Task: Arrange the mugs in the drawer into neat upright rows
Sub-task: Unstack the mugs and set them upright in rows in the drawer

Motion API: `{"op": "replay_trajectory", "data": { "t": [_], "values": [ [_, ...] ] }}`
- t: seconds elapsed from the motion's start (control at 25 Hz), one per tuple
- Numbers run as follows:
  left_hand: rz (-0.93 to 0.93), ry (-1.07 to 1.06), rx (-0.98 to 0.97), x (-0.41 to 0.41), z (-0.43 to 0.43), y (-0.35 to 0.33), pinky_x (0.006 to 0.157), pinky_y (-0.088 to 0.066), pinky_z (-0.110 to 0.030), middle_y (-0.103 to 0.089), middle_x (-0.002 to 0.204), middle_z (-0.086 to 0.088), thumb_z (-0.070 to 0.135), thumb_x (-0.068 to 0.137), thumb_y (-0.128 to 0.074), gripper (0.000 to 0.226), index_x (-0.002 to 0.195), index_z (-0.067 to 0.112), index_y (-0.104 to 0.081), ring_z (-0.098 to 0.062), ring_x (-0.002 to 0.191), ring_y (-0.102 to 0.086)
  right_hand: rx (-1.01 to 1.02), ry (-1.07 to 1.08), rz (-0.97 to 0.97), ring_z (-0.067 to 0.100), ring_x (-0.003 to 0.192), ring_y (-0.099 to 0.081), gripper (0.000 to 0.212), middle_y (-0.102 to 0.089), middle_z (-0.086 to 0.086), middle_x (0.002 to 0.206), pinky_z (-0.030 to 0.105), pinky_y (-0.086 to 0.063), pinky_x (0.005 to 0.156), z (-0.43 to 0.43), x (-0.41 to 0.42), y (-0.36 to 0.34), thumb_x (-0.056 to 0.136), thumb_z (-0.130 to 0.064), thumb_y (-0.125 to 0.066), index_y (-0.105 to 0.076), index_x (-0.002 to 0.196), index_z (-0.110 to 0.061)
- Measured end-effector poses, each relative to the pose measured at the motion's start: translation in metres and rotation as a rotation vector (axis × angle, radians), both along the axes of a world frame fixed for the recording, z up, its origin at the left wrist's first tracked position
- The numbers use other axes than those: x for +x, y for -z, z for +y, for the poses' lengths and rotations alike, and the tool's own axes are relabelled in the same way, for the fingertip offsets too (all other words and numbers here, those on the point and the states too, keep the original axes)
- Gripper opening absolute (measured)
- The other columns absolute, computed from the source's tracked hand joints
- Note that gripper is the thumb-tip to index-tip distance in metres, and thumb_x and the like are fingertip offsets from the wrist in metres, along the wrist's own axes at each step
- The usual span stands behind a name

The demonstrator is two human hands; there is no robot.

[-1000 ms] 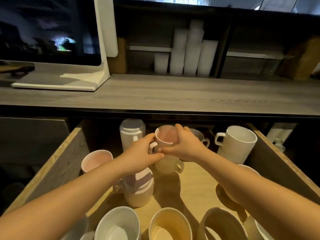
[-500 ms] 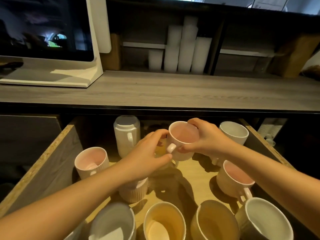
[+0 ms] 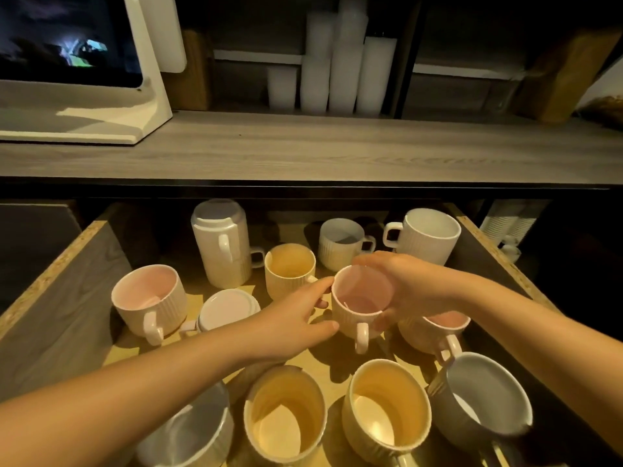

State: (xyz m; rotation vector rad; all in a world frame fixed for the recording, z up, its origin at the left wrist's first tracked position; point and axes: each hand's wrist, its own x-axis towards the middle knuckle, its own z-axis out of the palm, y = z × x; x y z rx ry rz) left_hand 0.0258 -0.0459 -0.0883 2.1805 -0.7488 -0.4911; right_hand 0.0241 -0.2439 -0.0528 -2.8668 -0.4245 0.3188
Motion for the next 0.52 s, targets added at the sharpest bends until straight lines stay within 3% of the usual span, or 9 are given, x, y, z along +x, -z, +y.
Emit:
{"op": "replay_trajectory", "data": {
  "t": [0.08,0.28,0.52],
  "values": [
    [0.016,0.005,0.025,-0.001,-0.002,0.003,0.091,-0.04,-0.02,-0.038,0.144,0.013,0.029,0.094,-0.051,0.056,0.141,0.038,-0.023,0.0,0.114,-0.04,-0.025,-0.009,0.046,0.016,0.126,-0.045,0.086,-0.042,-0.004,0.142,0.027,-0.044,0.096,-0.003,0.004,0.005,0.071,-0.03,-0.08,-0.03,0.14,-0.032],
    [0.045,0.029,0.114,-0.006,-0.003,0.01,0.103,-0.04,-0.027,-0.032,0.151,0.01,0.03,0.094,-0.051,0.063,0.146,0.032,-0.017,-0.008,0.132,-0.038,-0.053,-0.051,0.141,0.017,0.129,-0.046,0.086,-0.044,-0.005,0.143,0.03,-0.045,0.098,-0.006,0.007,0.015,0.072,-0.026,-0.079,-0.029,0.142,-0.032],
    [0.019,0.042,0.155,-0.014,-0.002,0.007,0.102,-0.037,-0.023,-0.028,0.153,0.009,0.03,0.095,-0.05,0.065,0.147,0.032,-0.012,-0.008,0.134,-0.036,-0.044,-0.074,0.176,0.016,0.133,-0.04,0.091,-0.04,-0.007,0.146,0.031,-0.04,0.104,-0.009,0.004,0.016,0.072,-0.026,-0.08,-0.025,0.144,-0.033]
  ]
}}
